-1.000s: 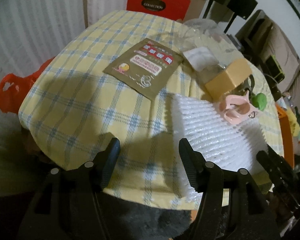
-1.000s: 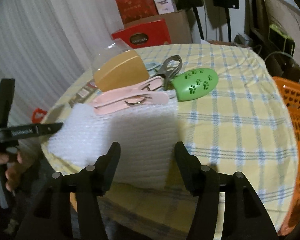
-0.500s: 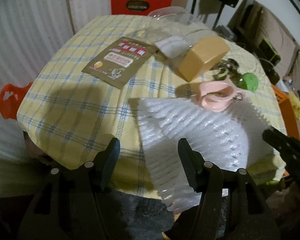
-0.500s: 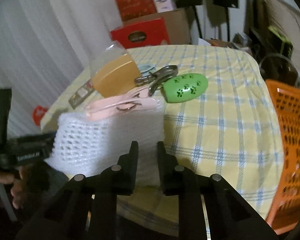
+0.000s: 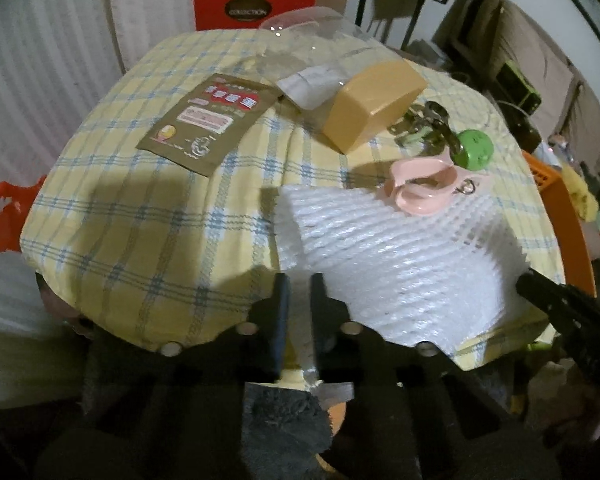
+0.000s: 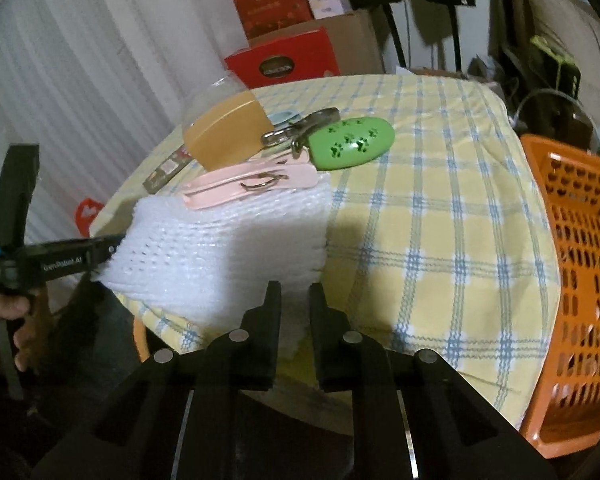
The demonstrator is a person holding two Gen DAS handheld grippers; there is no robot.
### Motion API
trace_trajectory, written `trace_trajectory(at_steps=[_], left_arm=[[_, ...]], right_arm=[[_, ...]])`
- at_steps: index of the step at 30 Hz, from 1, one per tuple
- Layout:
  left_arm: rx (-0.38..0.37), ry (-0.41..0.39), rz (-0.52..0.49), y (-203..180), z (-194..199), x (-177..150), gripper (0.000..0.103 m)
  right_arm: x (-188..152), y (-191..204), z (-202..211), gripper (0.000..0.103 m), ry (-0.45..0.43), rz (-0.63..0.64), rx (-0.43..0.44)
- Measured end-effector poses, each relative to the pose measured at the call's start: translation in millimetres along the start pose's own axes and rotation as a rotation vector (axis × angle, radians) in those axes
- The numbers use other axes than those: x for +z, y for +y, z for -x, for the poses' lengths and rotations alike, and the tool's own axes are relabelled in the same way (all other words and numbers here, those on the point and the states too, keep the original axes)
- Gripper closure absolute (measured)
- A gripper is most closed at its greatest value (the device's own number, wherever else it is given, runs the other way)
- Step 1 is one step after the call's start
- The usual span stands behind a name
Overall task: Organize objects
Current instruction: 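Close the left gripper on the foam net sheet edge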
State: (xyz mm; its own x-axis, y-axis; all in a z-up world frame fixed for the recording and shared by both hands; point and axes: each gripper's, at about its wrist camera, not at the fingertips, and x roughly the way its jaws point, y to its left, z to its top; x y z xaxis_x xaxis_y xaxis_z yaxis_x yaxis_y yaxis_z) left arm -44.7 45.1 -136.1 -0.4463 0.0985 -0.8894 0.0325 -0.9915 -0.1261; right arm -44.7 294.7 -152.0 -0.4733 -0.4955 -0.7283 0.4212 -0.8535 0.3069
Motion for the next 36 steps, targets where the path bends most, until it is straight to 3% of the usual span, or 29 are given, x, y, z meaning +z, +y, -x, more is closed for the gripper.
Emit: trace_trajectory(at_steps=[3, 9, 10, 11, 14, 24, 31, 36], left_arm=[[-0.011, -0.005, -0.008, -4, 2, -1, 0.103], [-0.031, -0.022, -0.017, -12, 7, 2, 0.103], [-0.034, -0.017, -0.017, -12, 7, 3, 0.103], [-0.042, -0.012, -0.015, -13, 8, 5, 0.103], [-0.055, -0.048, -0.034, -18, 19, 9, 0.103], [-0.06, -0.067, -0.066, -33, 25, 12, 0.103], [-0.088, -0.094, -0.066, -26, 39, 13, 0.103], [-0.106, -0.044, -0.053, -26, 25, 8, 0.103]], right_arm=[[3, 2, 6, 0.092, -0.011, -0.01, -0.006], [10, -4, 20, 0.093, -0.097, -0.089, 0.002], [12, -6, 18, 0.093, -0.08, -0.094, -0.001], [15, -6, 15, 0.093, -0.034, -0.066, -0.018], [17, -4, 35, 0.094, -0.071, -0.025, -0.088], [11, -20, 30, 0.095, -0.039, -0.114, 0.03], [16, -12, 43, 0.095, -0.048, -0.079, 0.053], [15, -30, 32, 0.088, -0.063, -0.122, 0.045]])
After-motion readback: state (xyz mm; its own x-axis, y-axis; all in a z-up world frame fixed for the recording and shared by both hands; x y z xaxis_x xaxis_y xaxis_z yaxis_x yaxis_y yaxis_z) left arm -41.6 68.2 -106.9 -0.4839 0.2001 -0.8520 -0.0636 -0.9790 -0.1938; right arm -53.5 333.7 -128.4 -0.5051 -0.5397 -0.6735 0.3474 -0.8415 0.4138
